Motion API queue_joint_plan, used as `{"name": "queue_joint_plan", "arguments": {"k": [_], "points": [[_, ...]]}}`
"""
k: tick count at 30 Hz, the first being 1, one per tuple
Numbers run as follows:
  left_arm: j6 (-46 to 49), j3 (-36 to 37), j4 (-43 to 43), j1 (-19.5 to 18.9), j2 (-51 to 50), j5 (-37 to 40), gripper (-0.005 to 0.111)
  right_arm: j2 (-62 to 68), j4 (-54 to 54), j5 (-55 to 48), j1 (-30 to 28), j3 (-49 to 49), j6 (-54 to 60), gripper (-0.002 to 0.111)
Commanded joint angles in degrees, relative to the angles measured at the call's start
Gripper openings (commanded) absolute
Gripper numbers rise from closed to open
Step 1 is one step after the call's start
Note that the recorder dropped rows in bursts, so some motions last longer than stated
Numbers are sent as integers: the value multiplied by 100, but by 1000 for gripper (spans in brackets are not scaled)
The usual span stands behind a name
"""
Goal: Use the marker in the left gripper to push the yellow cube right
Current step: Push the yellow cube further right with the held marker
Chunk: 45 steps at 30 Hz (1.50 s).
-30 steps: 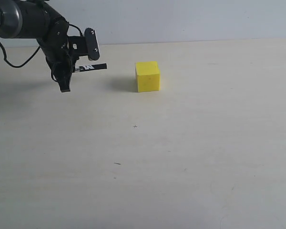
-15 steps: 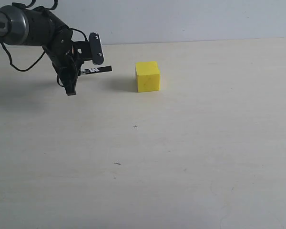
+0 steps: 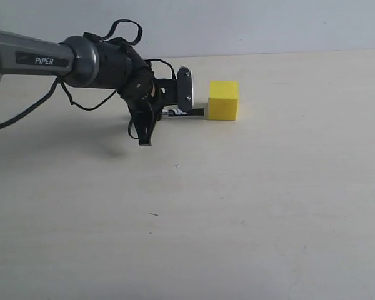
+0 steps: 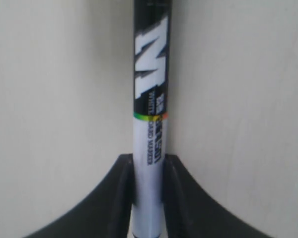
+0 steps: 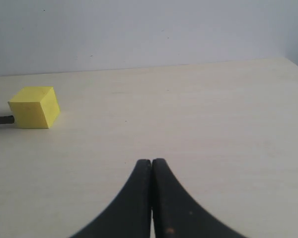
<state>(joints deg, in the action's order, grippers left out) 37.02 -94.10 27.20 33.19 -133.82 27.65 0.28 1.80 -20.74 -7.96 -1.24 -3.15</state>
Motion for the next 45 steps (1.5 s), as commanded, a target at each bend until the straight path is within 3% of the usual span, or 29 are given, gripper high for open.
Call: {"name": "queue_joint_plan", "arguments": {"k": [1,5,9,14,21,24,31,36,39,45], "points": [[-348,2,113,-283,158,165,0,-28,5,24,-45,22,10,0],[-453,2,223,-517,278,355,0,-28,5,24,-45,22,10,0],[-469,-10,479,-457,281,529,0,-28,5,24,-45,22,10,0],[-1120,-500,1226,-48,25,853,0,-28,5,24,-45,22,10,0],[-1130,-1277,1421,816,-342,1140,0,-28,5,24,-45,22,10,0],[-1348,-1314,1708,1005,-323,1327,0,-28,5,24,-45,22,10,0],[-1652,-1314,1881,789,-200,2262,0,-28,5,24,-45,22,10,0],[-1680,-1314,1689,785,-221,1862,0,-28,5,24,-45,22,10,0],[-1862,-1432,2082,1065,-515,1722,0,-28,5,24,-45,22,10,0],[-2163,-1985,2043,1604,-812,1675,0,-28,5,24,-45,22,10,0]]}}
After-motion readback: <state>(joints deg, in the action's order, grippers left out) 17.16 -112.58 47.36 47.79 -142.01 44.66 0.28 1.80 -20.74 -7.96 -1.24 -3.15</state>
